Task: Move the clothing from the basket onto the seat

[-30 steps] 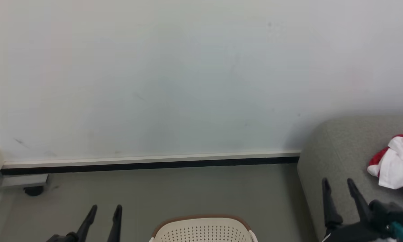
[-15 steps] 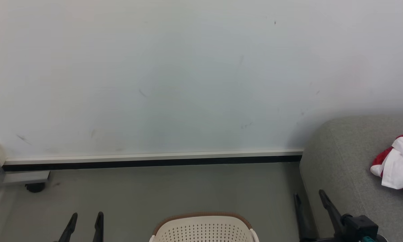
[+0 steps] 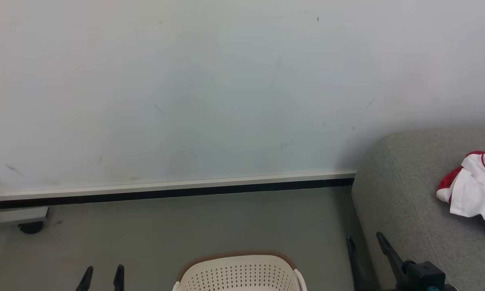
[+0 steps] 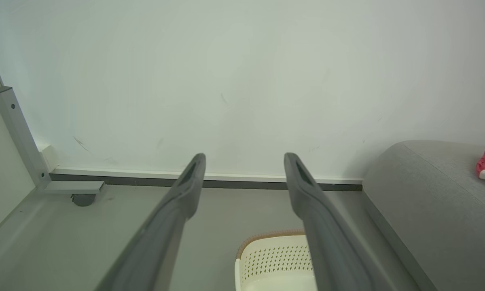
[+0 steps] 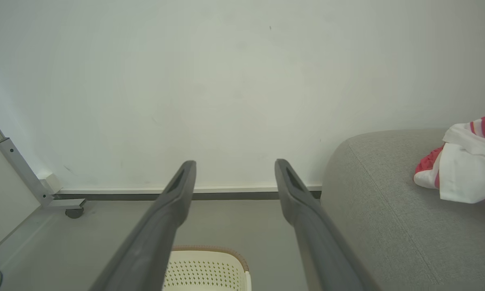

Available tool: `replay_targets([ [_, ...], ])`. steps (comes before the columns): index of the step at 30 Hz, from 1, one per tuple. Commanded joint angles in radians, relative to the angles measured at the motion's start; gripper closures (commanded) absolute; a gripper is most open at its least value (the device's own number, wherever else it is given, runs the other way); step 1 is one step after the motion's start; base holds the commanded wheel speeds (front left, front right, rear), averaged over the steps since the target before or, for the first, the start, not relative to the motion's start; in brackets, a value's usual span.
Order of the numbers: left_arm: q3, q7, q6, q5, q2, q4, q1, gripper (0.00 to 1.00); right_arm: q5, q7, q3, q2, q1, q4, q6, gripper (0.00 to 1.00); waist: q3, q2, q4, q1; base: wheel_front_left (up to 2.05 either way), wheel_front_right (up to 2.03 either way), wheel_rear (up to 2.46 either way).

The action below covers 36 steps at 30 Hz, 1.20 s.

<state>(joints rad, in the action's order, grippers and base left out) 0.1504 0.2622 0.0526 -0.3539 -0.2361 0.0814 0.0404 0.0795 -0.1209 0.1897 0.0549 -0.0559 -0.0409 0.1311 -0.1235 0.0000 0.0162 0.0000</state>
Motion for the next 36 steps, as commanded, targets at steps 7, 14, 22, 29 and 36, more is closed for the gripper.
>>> replay_targets([
  [7, -0.043, 0.004, -0.025, 0.034, 0.037, -0.003, 0.028, 0.00, -0.006, -0.005, -0.011, -0.004, -0.021, 0.001, -0.001, 0.00, 0.004, 0.0000, -0.011, 0.0000, 0.00, 0.00, 0.00],
  [14, -0.064, 0.004, -0.042, 0.053, 0.056, 0.001, 0.026, 0.00, 0.001, -0.005, -0.010, -0.005, -0.013, 0.001, -0.001, 0.00, 0.007, 0.0000, -0.013, 0.0000, 0.00, 0.00, 0.00],
  [22, -0.080, 0.004, -0.065, 0.071, 0.071, 0.012, 0.025, 0.00, 0.007, 0.000, -0.012, -0.006, -0.009, 0.002, -0.001, 0.00, 0.010, 0.0000, -0.016, 0.0000, 0.00, 0.00, 0.00],
  [29, -0.095, 0.004, -0.076, 0.075, 0.087, 0.009, 0.027, 0.00, 0.014, -0.001, -0.010, -0.006, -0.013, 0.002, -0.001, 0.00, 0.010, 0.0000, -0.018, 0.0000, 0.00, 0.00, 0.00],
  [36, -0.111, 0.004, -0.079, 0.089, 0.098, 0.008, 0.035, 0.00, 0.021, -0.007, -0.006, -0.006, -0.014, -0.002, -0.001, 0.00, 0.009, 0.0000, -0.018, 0.0000, 0.00, 0.00, 0.00],
])
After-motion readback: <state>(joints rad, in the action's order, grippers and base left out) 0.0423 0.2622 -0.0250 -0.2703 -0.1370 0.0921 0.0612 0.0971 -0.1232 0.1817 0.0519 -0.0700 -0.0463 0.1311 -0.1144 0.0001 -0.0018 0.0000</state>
